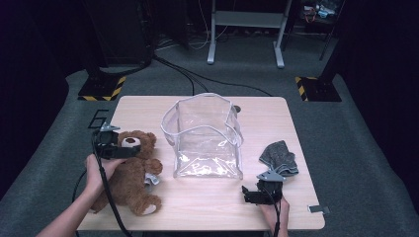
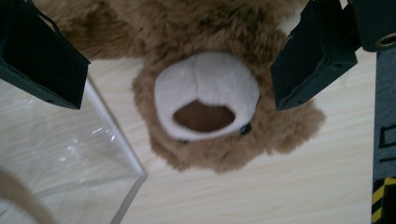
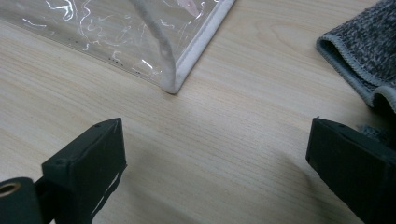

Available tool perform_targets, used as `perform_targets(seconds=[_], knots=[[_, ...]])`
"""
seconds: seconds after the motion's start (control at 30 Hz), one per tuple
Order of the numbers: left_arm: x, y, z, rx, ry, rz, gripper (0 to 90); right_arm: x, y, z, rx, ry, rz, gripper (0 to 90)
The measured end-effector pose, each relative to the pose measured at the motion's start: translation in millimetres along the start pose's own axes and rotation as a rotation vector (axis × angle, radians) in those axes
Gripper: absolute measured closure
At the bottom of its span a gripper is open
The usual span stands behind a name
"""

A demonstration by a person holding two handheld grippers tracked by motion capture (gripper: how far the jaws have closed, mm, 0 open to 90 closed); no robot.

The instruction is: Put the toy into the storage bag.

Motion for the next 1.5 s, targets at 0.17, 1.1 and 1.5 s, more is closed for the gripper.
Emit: perform_targets(seconds=[0.17,1.1,1.5], knots=[[-3.0,-15.6,-14.0,-0.066,0.019,-0.006,3.0,0.4,-0.2,0.2,0.004,-0.011,0.013,4.6],[-11.6,-43.6,-61.0,-0.274,-0.074,0.036,11.3,0.4,-0.3,0.8,0.015,-0.026,0.016,6.0],[-12.2,-43.3,-56.6,-0.233,-0.09,-0.038,40.5,0.8,-0.2,1.1,0.017,-0.027,0.017,8.5]])
Point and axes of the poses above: each handheld gripper's, and its own axes: z roughly backward along the jaws, y roughly out of its top, x roughly to its right, the point moved 5 cm from there along -z, roughly forward along the jaws, and after that the axes turned 14 degrees about y, right-handed, at the moved point
